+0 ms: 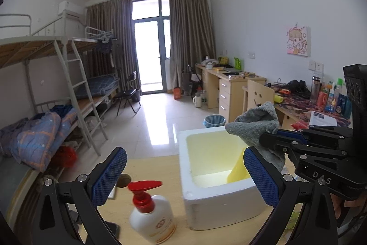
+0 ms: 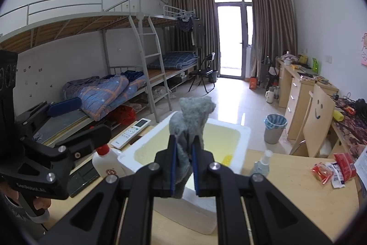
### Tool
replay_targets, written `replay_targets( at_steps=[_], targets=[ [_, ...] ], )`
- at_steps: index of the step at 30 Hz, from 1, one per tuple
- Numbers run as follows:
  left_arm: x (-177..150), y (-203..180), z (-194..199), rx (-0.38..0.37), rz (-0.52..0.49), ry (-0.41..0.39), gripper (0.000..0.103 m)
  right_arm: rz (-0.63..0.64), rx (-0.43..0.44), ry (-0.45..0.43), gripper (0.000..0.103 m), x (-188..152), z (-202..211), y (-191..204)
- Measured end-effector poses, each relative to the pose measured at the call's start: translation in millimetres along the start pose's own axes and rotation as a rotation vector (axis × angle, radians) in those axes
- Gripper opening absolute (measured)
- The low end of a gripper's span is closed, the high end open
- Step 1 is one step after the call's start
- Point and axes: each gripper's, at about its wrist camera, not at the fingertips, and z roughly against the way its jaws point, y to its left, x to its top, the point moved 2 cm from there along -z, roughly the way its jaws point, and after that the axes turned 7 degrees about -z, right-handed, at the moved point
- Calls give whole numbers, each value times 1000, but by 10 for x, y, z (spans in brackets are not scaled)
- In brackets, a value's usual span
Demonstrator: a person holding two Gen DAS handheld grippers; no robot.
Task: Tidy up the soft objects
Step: 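Lower the net and sock into the foam box and open both grippers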
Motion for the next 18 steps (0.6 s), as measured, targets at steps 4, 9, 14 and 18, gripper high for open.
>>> replay_targets(
  at_steps=[4,9,14,18],
  targets=[
    [-13,35,-9,7,6,1,102,10,-8,12,15,19,-98,13],
    [-26,54,-4,11,9,3,102,10,-17,37,15,20,-228,-36],
    [-12,53,10,13,20,0,102,6,-37,64,31,0,-307,-76],
    [-16,58,28,17,15,-5,102,16,-56,45,79,1,-319,-69]
  ],
)
